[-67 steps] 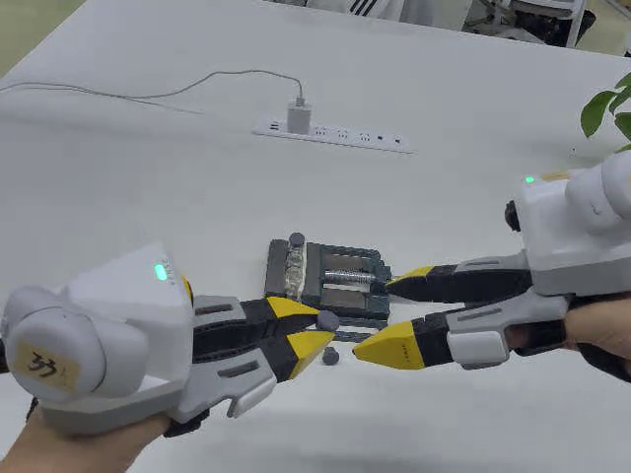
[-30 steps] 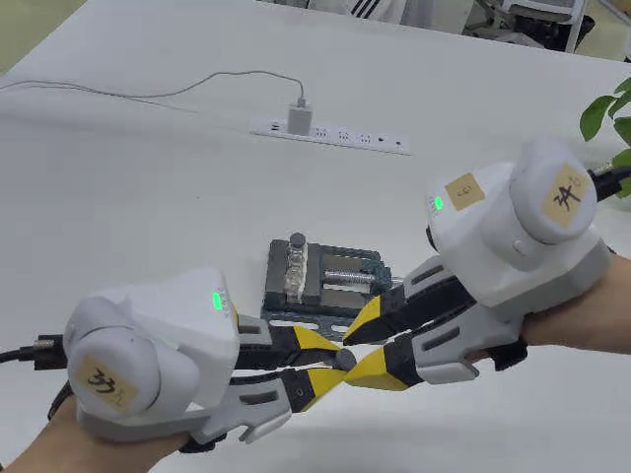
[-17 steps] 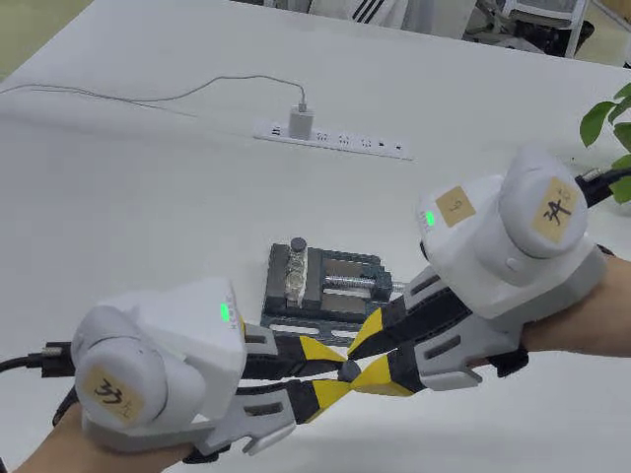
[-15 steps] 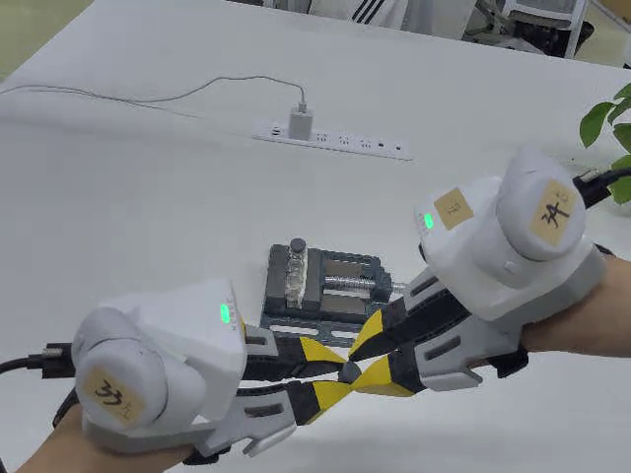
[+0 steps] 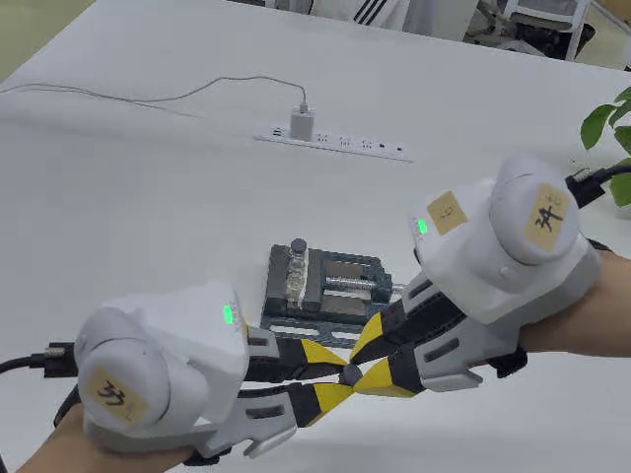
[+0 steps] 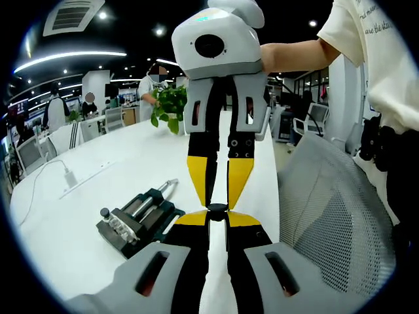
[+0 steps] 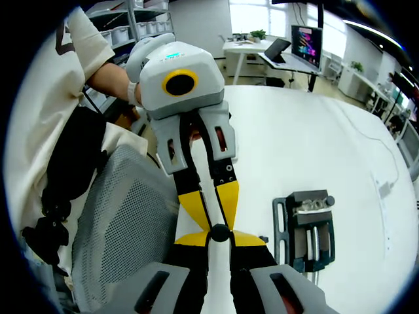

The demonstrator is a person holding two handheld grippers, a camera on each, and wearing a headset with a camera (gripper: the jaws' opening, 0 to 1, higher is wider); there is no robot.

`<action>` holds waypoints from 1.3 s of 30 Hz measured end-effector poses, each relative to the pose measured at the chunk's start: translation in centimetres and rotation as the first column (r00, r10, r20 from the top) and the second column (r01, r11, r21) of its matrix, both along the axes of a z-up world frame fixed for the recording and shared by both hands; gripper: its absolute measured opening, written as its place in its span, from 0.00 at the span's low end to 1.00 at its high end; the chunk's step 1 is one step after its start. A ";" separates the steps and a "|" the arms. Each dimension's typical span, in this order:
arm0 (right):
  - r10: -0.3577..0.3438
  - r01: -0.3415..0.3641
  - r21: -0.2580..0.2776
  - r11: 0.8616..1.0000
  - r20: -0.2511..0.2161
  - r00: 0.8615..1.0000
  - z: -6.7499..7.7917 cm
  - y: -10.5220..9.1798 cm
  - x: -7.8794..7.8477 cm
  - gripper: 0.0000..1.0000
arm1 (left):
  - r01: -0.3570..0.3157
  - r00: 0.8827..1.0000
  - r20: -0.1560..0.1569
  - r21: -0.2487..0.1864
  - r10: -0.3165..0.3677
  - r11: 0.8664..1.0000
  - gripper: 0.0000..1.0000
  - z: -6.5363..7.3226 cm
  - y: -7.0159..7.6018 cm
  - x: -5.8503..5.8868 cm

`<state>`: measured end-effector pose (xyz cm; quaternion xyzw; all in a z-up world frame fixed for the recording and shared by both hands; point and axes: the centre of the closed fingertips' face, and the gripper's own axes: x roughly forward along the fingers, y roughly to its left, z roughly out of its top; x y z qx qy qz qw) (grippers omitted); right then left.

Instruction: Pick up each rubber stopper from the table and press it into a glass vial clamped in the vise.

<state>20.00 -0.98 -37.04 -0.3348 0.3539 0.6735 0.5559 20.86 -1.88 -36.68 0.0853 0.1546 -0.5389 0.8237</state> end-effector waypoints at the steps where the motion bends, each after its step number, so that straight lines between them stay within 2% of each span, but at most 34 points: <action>1: 0.003 -0.003 -0.002 1.000 -0.004 1.000 0.0 0.0 -0.1 0.07 | 0.003 1.000 -0.001 -0.002 -0.003 1.000 0.05 0.0 0.0 -0.1; 12: 0.030 -0.030 -0.010 1.000 -0.022 0.999 0.1 0.1 -0.2 0.07 | 0.011 1.000 0.012 -0.006 -0.010 1.000 0.05 0.1 0.0 -0.2; 17: 0.039 -0.039 -0.009 0.999 -0.028 0.999 0.1 0.0 -0.2 0.08 | 0.010 1.000 0.005 -0.014 -0.010 1.000 0.05 0.2 0.0 -0.2; 19: 0.052 -0.052 -0.010 0.999 -0.022 0.998 0.1 -0.1 -0.3 0.08 | 0.015 1.000 0.016 -0.013 -0.014 1.000 0.05 0.2 -0.1 -0.3; 26: 0.049 -0.050 -0.013 0.999 -0.028 0.998 0.2 -0.2 -0.5 0.07 | 0.013 1.000 0.007 -0.028 -0.013 1.000 0.05 0.2 -0.2 -0.5; 33: 0.045 -0.045 -0.026 0.999 -0.022 0.999 0.1 -0.2 -0.4 0.06 | 0.006 1.000 0.024 -0.028 -0.005 1.000 0.05 0.2 -0.3 -0.4; 35: 0.045 -0.046 -0.028 0.999 -0.026 0.999 0.1 -0.2 -0.4 0.06 | -0.004 1.000 0.026 -0.020 0.004 1.000 0.08 0.0 -0.2 -0.3; 39: 0.040 -0.040 -0.033 0.999 -0.014 0.999 0.1 -0.2 0.0 0.06 | -0.035 0.999 0.033 -0.003 0.035 0.999 0.23 -0.6 0.3 0.1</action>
